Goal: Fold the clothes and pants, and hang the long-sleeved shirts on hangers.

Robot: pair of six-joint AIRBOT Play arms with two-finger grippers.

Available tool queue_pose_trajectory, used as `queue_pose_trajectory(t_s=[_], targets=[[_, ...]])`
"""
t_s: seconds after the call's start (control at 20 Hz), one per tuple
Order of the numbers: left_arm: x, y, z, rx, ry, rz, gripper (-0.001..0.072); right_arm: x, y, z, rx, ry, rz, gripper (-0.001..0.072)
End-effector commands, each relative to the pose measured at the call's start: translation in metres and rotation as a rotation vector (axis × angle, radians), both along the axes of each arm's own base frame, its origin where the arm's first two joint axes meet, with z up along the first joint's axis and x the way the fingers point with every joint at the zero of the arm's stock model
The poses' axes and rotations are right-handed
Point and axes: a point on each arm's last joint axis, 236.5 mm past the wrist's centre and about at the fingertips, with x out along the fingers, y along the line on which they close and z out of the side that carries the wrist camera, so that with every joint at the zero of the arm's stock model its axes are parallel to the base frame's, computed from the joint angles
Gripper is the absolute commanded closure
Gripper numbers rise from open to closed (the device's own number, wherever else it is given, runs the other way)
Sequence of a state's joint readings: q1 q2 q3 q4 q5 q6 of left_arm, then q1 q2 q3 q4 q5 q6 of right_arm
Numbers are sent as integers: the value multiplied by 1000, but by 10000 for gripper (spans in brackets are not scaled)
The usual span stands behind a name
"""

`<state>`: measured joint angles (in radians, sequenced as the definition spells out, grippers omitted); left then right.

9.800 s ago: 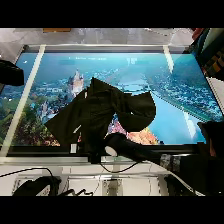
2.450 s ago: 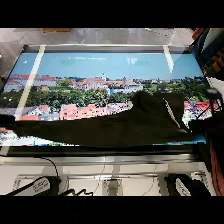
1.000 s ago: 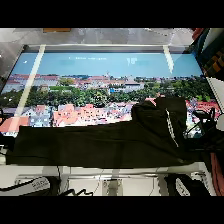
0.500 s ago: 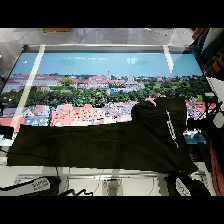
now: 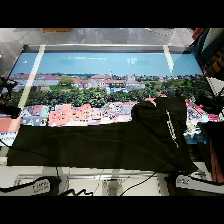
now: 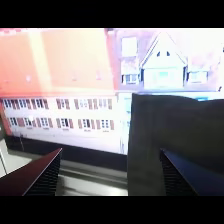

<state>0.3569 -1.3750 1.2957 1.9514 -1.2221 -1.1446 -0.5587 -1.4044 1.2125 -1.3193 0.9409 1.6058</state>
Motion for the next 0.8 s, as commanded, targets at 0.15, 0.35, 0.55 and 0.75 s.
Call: queue_pose_trajectory(t_s=[0.15, 0.35, 0.55, 0.75], targets=[[11, -4, 3, 10, -30, -27, 9, 18, -25, -32, 196, -45, 17, 123], [14, -8, 3, 10, -30, -38, 8, 22, -2, -86, 278, 47, 49, 81], [17, -13, 3, 10, -30, -52, 9, 34, 18, -118, 288, 80, 89, 81], [19, -17, 3, 10, -30, -63, 9, 48, 33, -133, 257, 79, 134, 217]])
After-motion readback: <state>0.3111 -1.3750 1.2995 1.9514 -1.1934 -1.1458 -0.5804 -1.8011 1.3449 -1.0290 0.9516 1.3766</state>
